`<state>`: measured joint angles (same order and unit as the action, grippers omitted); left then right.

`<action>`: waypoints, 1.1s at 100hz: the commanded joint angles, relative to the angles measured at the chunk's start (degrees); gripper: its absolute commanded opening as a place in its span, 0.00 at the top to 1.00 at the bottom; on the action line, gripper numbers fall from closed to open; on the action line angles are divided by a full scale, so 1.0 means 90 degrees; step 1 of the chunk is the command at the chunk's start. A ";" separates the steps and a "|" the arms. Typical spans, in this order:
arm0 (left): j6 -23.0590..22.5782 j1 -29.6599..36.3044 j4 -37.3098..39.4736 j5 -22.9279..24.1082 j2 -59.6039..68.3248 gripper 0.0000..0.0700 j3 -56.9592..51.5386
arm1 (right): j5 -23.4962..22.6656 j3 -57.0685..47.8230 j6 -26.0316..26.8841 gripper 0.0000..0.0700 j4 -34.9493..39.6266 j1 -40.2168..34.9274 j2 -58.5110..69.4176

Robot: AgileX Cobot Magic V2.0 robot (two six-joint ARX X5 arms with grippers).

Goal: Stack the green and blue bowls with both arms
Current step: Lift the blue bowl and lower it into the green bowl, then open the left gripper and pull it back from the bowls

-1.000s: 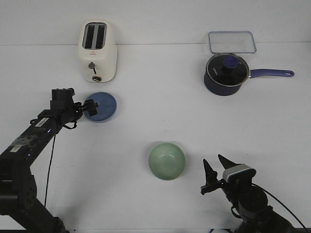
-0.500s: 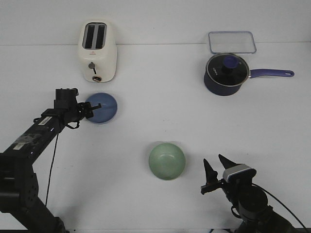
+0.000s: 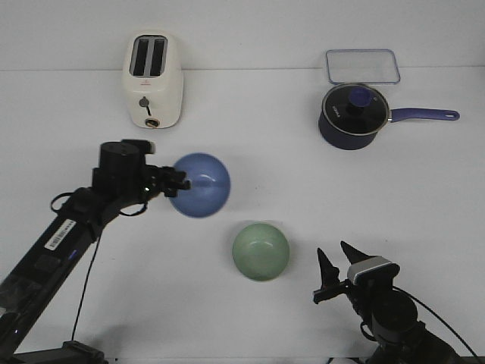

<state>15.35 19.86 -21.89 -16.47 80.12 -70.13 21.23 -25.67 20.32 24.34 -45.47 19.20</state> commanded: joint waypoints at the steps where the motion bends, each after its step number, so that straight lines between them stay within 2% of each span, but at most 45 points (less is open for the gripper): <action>1: -0.0131 0.0651 -0.0039 0.0027 0.0197 0.99 0.0000 | 0.0032 -0.0015 -0.0075 0.45 -0.0080 -0.0053 0.0000; 16: 0.0085 0.1855 0.0372 0.0619 0.0369 0.99 0.0323 | 0.0029 -0.0015 -0.0075 0.45 -0.0080 -0.0053 0.0002; 25: 0.0219 0.2266 0.0447 0.0682 0.0617 0.99 0.0362 | 0.0032 -0.0015 -0.0075 0.45 -0.0080 -0.0053 0.0002; 40: 0.0267 0.2642 0.0505 0.0913 0.1073 0.99 0.0362 | 0.0027 -0.0015 -0.0075 0.45 -0.0075 -0.0053 0.0000; 57: 0.0299 0.2684 0.0549 0.0930 0.1273 0.98 0.0362 | 0.0029 -0.0015 -0.0075 0.45 -0.0073 -0.0053 0.0000; 62: 0.0301 0.2684 0.0588 0.0930 0.1273 0.94 0.0362 | 0.0027 -0.0015 -0.0075 0.45 -0.0075 -0.0053 0.0000; 74: 0.0323 0.2684 0.0593 0.0928 0.1268 0.56 0.0359 | 0.0029 -0.0015 -0.0075 0.45 -0.0078 -0.0053 0.0002; 80: 0.0340 0.2684 0.0573 0.0928 0.1260 0.45 0.0359 | 0.0029 -0.0015 -0.0075 0.45 -0.0078 -0.0053 0.0002; 93: 0.0284 0.2674 0.0629 0.1010 0.1081 0.45 0.0357 | 0.0029 -0.0015 -0.0075 0.45 -0.0083 -0.0053 0.0000; 110: -0.0129 0.2397 0.0578 0.1173 0.0034 0.45 0.0357 | 0.0029 -0.0015 -0.0078 0.45 -0.0083 -0.0053 -0.0002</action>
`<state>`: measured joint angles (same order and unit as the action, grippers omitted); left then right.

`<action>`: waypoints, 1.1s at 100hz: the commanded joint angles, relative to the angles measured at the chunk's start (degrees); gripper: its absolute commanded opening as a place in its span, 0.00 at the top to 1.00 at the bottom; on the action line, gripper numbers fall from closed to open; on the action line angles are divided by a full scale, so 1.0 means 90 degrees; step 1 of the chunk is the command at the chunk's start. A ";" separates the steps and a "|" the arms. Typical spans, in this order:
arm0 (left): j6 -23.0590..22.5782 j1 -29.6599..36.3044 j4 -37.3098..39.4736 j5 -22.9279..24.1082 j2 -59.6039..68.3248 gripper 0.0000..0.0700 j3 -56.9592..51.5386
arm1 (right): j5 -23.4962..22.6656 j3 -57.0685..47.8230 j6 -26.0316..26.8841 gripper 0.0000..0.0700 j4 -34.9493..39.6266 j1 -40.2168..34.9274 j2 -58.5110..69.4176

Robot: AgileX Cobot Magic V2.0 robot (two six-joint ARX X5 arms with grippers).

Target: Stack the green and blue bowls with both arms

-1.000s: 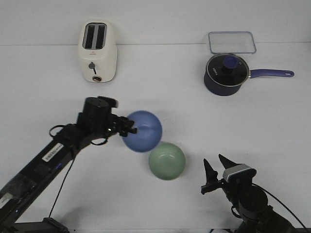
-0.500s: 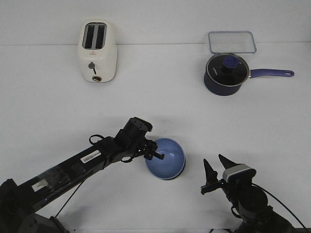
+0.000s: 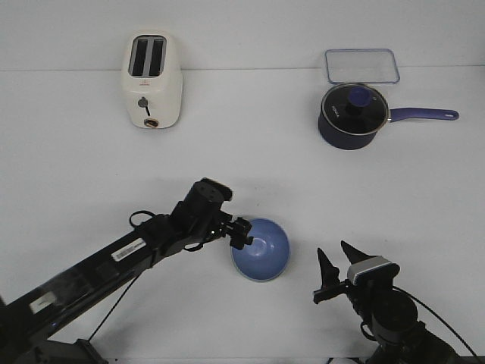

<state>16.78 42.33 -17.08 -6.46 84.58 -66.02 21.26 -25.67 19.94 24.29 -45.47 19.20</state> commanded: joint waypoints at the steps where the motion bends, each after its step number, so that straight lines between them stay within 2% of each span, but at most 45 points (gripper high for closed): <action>1: -0.0306 -0.0124 0.0034 0.0061 -0.0546 0.45 -0.0100 | 0.0027 -0.0015 -0.0036 0.45 -0.0078 -0.0053 -0.0002; 8: -0.0469 -0.0301 -0.0146 0.0180 -0.1166 0.45 -0.0097 | 0.0027 -0.0015 -0.0036 0.45 -0.0097 -0.0053 -0.0002; 21: -0.0712 -0.0520 -0.0447 0.0894 -0.2351 0.45 0.0308 | 0.0027 -0.0015 -0.0102 0.45 -0.0284 -0.0053 -0.0002; 38: -0.0328 -0.0571 0.0061 0.1411 -0.4010 0.45 0.2101 | 0.0022 -0.0015 -0.0204 0.45 -0.0549 -0.0053 -0.0002; 53: -0.0066 -0.0571 0.0415 0.1413 -0.5081 0.47 0.3310 | 0.0022 -0.0015 -0.0204 0.46 -0.0551 -0.0053 0.0000; 57: -0.0068 -0.0571 0.0427 0.1416 -0.5229 0.50 0.3461 | 0.0022 -0.0015 -0.0206 0.50 -0.0551 -0.0053 0.0000; 60: -0.0068 -0.0573 0.0425 0.1416 -0.5333 0.62 0.3570 | 0.0022 -0.0015 -0.0206 0.59 -0.0549 -0.0053 0.0000; 61: -0.0068 -0.0576 0.0423 0.1416 -0.5345 0.64 0.3582 | 0.0022 -0.0015 -0.0206 0.64 -0.0549 -0.0053 0.0000; 64: -0.0068 -0.0578 0.0386 0.1416 -0.5408 0.87 0.3643 | 0.0022 -0.0015 -0.0206 0.80 -0.0549 -0.0053 0.0000; 67: -0.0068 -0.0578 0.0352 0.1416 -0.5428 1.00 0.3662 | 0.0019 -0.0015 -0.0206 0.99 -0.0546 -0.0053 0.0000; 70: -0.0075 -0.0578 0.0345 0.1413 -0.5430 0.97 0.3665 | 0.0022 -0.0015 -0.0209 1.00 -0.0544 -0.0053 0.0000; 110: -0.0100 -0.0578 0.0423 0.1409 -0.5576 0.98 0.3665 | -0.0022 -0.0015 -0.0056 0.99 -0.0556 -0.0053 -0.0005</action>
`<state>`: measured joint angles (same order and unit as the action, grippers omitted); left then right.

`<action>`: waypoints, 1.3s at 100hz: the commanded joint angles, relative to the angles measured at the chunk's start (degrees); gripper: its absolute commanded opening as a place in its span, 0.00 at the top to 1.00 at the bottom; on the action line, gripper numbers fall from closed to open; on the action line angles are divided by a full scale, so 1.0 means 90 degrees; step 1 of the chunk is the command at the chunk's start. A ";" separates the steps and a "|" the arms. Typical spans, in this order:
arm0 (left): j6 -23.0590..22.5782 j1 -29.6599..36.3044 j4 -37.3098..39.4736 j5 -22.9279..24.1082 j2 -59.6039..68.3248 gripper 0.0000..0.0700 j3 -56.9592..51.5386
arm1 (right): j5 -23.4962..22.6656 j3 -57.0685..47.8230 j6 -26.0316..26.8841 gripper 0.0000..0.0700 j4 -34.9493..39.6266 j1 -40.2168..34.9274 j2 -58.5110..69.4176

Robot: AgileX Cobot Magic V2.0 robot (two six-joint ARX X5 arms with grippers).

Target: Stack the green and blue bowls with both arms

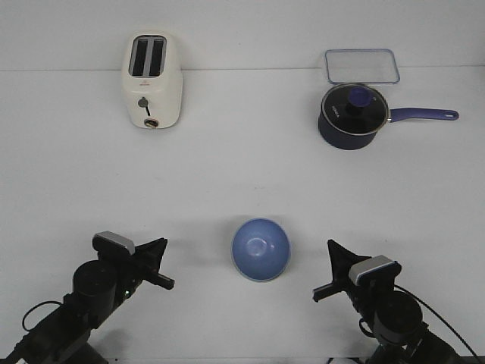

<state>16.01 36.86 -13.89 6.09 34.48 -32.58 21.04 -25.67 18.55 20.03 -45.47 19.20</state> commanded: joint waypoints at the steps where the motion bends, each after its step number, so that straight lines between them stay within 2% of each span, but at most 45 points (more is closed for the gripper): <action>1: -0.0015 0.0029 0.0068 0.0015 -0.0019 0.98 -0.0051 | 0.0002 -0.0015 0.0100 0.99 -0.0083 -0.0053 -0.0005; 53: -0.0032 -0.0036 0.0046 0.0019 -0.0539 0.98 -0.0051 | 0.0000 -0.0015 0.0100 0.99 -0.0083 -0.0053 -0.0005; 56: -0.0087 -0.0151 0.0039 0.0017 -0.0629 0.98 -0.0039 | 0.0000 -0.0015 0.0100 0.99 -0.0083 -0.0053 -0.0005; 62: -0.0668 -0.0483 0.0153 -0.0022 -0.0828 0.98 0.0104 | 0.0000 -0.0015 0.0100 0.99 -0.0083 -0.0053 -0.0005; 70: -0.1022 -0.1168 0.0731 -0.0053 -0.1229 0.98 0.0636 | 0.0000 -0.0015 0.0100 0.99 -0.0083 -0.0053 -0.0005; 83: -0.1343 -0.2480 0.1622 -0.0053 -0.2110 0.98 0.1834 | 0.0000 -0.0015 0.0100 0.99 -0.0083 -0.0053 -0.0005; 95: -0.1518 -0.3349 0.1802 -0.0056 -0.2824 0.98 0.2718 | 0.0000 -0.0015 0.0100 0.99 -0.0083 -0.0053 -0.0005; 111: -0.1523 -0.3893 0.1790 -0.0053 -0.3456 0.98 0.3439 | 0.0000 -0.0015 0.0100 0.99 -0.0083 -0.0053 -0.0005; 130: -0.1574 -0.4024 0.1588 0.0000 -0.3813 0.98 0.3534 | 0.0000 -0.0015 0.0100 0.99 -0.0083 -0.0053 -0.0005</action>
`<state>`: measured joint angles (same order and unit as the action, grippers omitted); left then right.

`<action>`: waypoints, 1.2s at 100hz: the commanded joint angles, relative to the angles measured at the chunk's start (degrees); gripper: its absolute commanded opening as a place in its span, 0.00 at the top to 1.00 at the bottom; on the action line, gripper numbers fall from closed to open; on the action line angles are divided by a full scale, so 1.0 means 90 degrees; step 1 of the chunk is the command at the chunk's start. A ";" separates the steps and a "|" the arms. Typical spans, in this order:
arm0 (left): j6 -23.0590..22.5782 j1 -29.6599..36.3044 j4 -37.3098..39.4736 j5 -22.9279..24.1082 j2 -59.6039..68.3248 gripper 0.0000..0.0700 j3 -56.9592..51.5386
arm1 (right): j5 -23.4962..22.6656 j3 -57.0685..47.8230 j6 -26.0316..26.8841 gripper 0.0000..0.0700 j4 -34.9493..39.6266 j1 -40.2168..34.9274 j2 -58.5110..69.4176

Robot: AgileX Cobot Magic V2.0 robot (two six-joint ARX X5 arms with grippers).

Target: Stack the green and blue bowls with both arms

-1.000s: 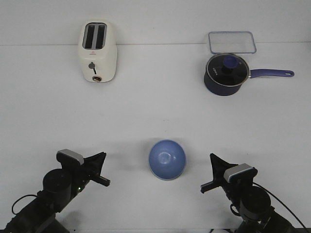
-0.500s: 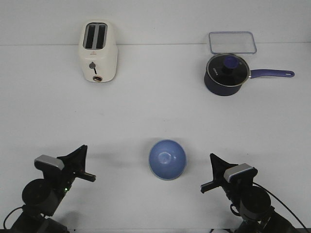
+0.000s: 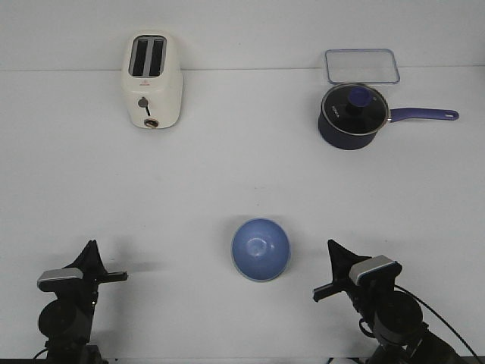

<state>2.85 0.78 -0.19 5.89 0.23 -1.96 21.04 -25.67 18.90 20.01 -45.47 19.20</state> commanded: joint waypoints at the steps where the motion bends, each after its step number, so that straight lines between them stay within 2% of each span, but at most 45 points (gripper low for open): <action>1: -0.0109 -0.0015 0.0063 0.0019 -0.0007 0.98 0.0131 | 0.0000 -0.0015 0.0061 0.99 -0.0083 -0.0053 -0.0005; 85: -0.0070 -0.0012 0.0056 0.0012 -0.0005 0.98 0.0129 | 0.0000 -0.0015 0.0053 0.99 -0.0046 -0.0053 -0.0044; 93: -0.0070 -0.0012 0.0056 0.0012 -0.0007 0.98 0.0129 | 0.0019 -0.0015 -0.0197 0.99 -0.0034 -0.0002 -0.0189; 104: -0.0070 -0.0015 0.0056 0.0012 -0.0007 0.98 0.0129 | -0.0121 0.0078 -0.0772 0.99 -0.0092 0.0716 -0.0418; 120: -0.0073 -0.0012 0.0056 0.0012 -0.0005 0.98 0.0129 | -0.0988 0.1042 -0.1416 0.99 -0.0903 0.2764 -0.0930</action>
<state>2.48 0.75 -0.38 5.89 0.27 -1.96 15.31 -20.01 10.90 13.93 -27.94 12.43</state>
